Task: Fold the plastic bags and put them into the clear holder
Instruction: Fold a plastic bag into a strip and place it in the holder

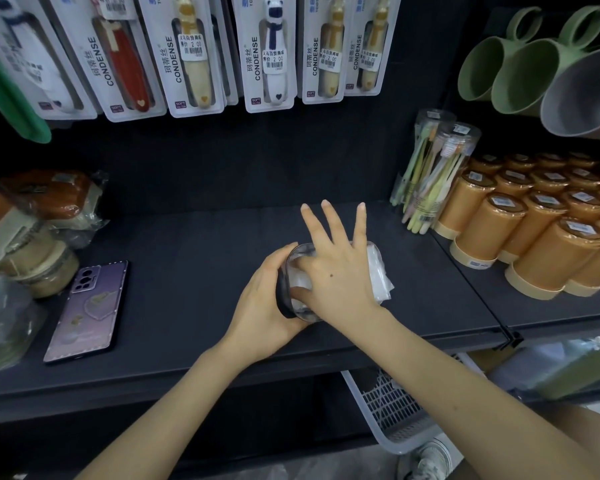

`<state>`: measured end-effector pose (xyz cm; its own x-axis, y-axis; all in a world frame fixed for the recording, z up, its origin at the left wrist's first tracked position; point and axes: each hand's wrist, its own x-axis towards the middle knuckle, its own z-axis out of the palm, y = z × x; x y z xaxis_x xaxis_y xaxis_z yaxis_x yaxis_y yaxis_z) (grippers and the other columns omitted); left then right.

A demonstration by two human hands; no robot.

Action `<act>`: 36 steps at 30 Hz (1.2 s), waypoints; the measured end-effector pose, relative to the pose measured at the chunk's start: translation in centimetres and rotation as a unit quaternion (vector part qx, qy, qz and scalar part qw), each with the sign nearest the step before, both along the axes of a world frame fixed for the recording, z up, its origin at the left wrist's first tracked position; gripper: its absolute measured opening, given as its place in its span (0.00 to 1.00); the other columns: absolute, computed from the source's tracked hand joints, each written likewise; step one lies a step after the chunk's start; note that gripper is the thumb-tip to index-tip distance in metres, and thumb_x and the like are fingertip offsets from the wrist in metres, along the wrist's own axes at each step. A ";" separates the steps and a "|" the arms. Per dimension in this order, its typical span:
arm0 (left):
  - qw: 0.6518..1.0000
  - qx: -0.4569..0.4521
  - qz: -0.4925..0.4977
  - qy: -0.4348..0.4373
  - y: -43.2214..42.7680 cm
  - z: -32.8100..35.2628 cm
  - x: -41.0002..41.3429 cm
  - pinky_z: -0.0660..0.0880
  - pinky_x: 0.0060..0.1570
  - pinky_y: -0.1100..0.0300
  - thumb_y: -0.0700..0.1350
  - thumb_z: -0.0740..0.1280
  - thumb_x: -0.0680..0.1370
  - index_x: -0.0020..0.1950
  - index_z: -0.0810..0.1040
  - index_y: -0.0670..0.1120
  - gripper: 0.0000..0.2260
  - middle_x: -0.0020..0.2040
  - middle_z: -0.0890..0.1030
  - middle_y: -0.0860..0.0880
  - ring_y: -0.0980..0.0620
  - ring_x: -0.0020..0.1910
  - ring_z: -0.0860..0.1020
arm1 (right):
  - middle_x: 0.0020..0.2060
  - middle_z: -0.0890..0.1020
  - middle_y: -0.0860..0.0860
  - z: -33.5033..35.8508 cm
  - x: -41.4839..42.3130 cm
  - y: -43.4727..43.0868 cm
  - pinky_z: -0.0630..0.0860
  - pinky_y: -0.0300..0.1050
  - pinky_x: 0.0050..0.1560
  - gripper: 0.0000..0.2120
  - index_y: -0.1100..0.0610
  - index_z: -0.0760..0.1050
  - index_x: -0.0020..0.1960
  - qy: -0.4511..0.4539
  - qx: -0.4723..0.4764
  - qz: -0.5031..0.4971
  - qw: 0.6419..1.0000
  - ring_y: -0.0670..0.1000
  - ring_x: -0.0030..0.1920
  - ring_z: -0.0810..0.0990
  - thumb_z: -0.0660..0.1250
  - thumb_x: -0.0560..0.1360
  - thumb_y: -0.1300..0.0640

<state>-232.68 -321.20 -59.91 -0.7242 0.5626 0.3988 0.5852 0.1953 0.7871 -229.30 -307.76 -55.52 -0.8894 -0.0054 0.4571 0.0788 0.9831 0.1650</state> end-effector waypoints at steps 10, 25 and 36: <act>0.996 0.027 -0.025 -0.083 0.1 0.1 -0.7 0.71 0.62 0.64 0.41 0.80 0.63 0.70 0.62 0.57 0.42 0.64 0.69 0.69 0.62 0.67 0.70 | 0.70 0.71 0.57 0.7 1.3 1.8 0.47 0.69 0.70 0.15 0.45 0.85 0.41 0.050 -0.061 0.032 0.996 0.62 0.70 0.67 0.70 0.63 0.37; 0.973 -0.065 0.020 -0.219 0.5 -0.3 -7.9 0.58 0.74 0.58 0.42 0.77 0.68 0.79 0.50 0.46 0.48 0.77 0.61 0.51 0.55 0.74 0.61 | 0.32 0.80 0.43 -7.3 14.3 2.8 0.73 0.34 0.32 0.15 0.52 0.82 0.39 0.031 -0.302 0.051 0.951 0.41 0.31 0.76 0.63 0.73 0.44; 0.912 -0.290 0.173 0.232 -9.4 -5.9 3.8 0.65 0.68 0.40 0.53 0.53 0.82 0.65 0.78 0.43 0.22 0.65 0.77 0.41 0.38 0.66 0.73 | 0.45 0.78 0.49 -25.1 18.6 -0.8 0.67 0.40 0.48 0.13 0.55 0.75 0.42 -0.537 -0.395 -0.143 0.732 0.55 0.61 0.75 0.61 0.79 0.47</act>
<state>-228.88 -330.59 -65.86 -0.7278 0.5452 0.4161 0.6529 0.7365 0.1770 -210.69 -308.60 -80.66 -0.6512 0.1404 -0.7458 0.5421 0.7738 -0.3277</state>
